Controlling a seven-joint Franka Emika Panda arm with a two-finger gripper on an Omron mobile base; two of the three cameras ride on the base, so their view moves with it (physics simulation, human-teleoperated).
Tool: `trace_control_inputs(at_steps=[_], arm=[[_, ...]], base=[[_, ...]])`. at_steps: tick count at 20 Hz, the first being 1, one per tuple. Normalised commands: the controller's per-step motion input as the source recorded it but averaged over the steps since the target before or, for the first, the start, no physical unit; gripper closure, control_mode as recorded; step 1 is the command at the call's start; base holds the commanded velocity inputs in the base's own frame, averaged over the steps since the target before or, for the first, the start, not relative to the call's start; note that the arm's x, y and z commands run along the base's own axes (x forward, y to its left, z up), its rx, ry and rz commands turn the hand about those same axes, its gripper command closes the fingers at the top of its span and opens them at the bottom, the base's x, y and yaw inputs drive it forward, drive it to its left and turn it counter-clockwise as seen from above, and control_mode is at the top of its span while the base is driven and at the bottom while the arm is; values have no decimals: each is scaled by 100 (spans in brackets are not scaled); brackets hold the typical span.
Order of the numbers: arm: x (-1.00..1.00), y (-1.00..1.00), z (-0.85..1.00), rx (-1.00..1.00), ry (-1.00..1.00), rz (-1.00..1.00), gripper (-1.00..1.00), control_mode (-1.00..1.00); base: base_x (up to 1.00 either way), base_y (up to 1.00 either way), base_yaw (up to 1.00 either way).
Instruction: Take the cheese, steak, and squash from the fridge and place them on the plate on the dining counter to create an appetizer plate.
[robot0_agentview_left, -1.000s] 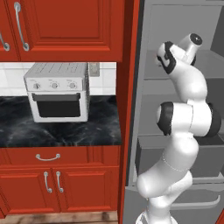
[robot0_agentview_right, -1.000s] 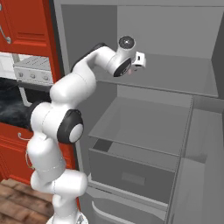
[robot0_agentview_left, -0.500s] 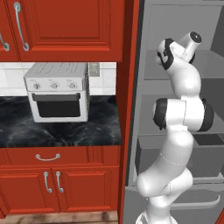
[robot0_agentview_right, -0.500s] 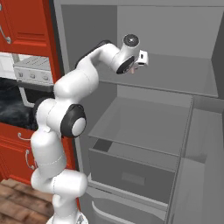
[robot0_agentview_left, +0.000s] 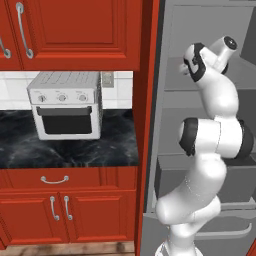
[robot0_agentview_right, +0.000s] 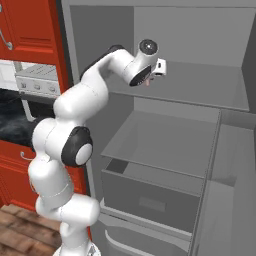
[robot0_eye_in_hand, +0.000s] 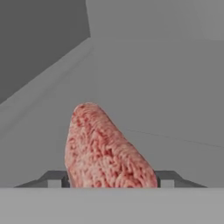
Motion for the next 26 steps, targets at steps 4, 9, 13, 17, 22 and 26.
trace_control_inputs(at_steps=[4,9,13,17,22,26], arm=[[-100,54,-1,0,-27,-3,100,-100],[-100,40,6,0,-19,-9,100,-100],[-100,15,33,0,-4,-7,100,-100],[-100,3,38,0,1,-8,100,-100],[-100,15,40,0,8,-12,100,-100],[-100,30,22,0,15,-16,100,-100]], base=[[0,0,0],[0,0,0],[0,0,0],[0,0,0],[0,0,0],[0,0,0]])
